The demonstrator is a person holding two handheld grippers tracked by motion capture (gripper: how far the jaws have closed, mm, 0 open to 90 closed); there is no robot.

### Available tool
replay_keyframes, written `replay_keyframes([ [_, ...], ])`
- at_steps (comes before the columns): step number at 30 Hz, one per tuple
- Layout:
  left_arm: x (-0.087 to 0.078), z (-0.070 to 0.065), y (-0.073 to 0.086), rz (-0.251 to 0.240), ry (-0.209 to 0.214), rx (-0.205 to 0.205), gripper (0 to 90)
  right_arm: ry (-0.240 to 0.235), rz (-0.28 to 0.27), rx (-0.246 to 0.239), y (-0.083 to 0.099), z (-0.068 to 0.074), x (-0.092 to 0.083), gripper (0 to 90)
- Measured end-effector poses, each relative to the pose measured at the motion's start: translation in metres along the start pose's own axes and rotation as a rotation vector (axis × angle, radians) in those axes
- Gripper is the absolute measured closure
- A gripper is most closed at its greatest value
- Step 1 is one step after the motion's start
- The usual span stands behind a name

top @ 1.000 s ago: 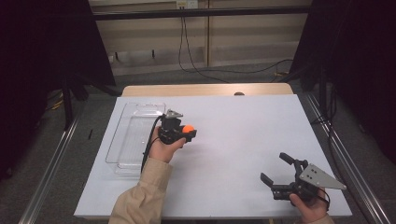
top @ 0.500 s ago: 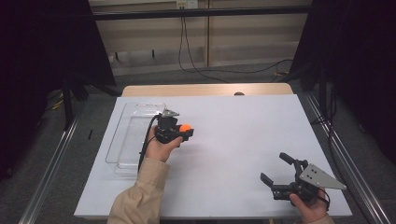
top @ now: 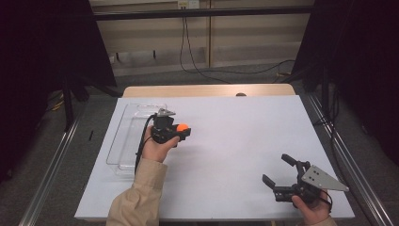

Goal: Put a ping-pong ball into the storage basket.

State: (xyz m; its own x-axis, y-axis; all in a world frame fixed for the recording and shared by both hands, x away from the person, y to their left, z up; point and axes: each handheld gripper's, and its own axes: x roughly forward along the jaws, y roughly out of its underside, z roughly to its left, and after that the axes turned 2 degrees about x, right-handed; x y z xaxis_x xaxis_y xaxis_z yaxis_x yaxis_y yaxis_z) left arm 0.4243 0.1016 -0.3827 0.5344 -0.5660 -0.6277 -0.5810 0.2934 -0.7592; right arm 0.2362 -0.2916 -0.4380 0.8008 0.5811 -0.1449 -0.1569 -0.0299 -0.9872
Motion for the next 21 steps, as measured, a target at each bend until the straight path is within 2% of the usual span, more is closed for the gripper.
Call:
replay_keyframes([
  [7,-0.004,0.004,0.000,0.013,0.001,-0.002,50.9,-0.001,0.000,0.004,0.000,0.000,0.000,2.1],
  [21,-0.012,0.007,-0.001,0.001,-0.005,-0.023,50.9,-0.001,-0.001,0.004,0.000,0.000,0.000,2.1],
])
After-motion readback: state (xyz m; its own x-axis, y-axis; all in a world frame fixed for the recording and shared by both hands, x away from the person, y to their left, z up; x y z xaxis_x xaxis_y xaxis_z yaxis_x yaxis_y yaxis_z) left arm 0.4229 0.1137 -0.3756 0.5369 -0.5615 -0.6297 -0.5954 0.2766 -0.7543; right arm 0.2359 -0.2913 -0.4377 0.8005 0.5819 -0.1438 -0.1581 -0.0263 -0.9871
